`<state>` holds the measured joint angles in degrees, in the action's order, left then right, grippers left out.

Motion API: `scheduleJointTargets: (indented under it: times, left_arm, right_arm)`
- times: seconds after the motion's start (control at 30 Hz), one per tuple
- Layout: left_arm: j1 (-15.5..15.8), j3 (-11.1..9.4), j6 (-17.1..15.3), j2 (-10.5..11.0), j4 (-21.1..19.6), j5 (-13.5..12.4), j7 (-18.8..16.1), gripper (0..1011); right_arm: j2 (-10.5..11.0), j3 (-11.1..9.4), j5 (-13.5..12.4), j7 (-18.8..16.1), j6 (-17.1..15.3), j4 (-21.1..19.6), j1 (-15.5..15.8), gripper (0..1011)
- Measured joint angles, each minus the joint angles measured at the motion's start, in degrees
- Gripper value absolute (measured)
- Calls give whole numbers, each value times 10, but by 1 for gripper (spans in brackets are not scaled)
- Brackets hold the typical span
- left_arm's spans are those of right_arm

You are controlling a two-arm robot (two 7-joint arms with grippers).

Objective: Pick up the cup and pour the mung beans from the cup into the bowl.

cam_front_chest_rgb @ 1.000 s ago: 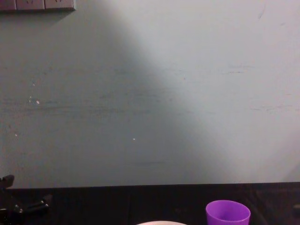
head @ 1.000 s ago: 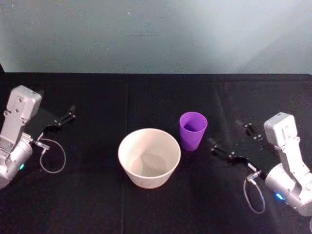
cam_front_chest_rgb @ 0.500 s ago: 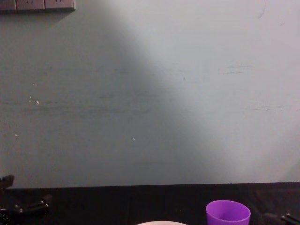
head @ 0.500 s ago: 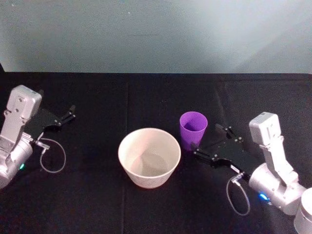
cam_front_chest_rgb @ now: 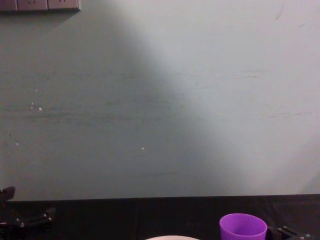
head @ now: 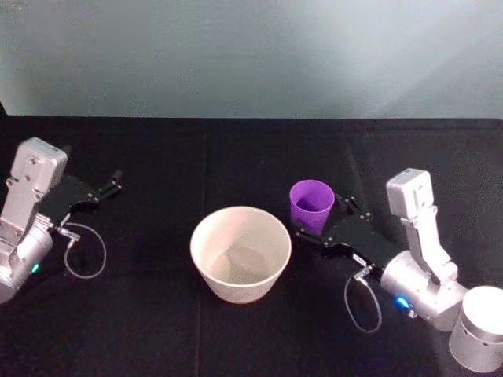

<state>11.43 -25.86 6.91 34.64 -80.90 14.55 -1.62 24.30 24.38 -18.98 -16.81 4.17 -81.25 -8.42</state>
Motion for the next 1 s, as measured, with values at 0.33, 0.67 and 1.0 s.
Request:
scheduleJointTargets:
  times: [0.33,0.67,1.0]
  left_arm:
    - [0,0,0,0,0,0,0,1000]
    - [0,0,0,0,0,0,0,1000]
    - [0,0,0,0,0,0,0,1000]
  right_arm:
    - [-29,-11,-3,-17,4,36,-18,1003]
    - [-51,-19,10,-22,10,61,-29,1003]
    - [-63,-30,22,-27,15,66,-30,1003]
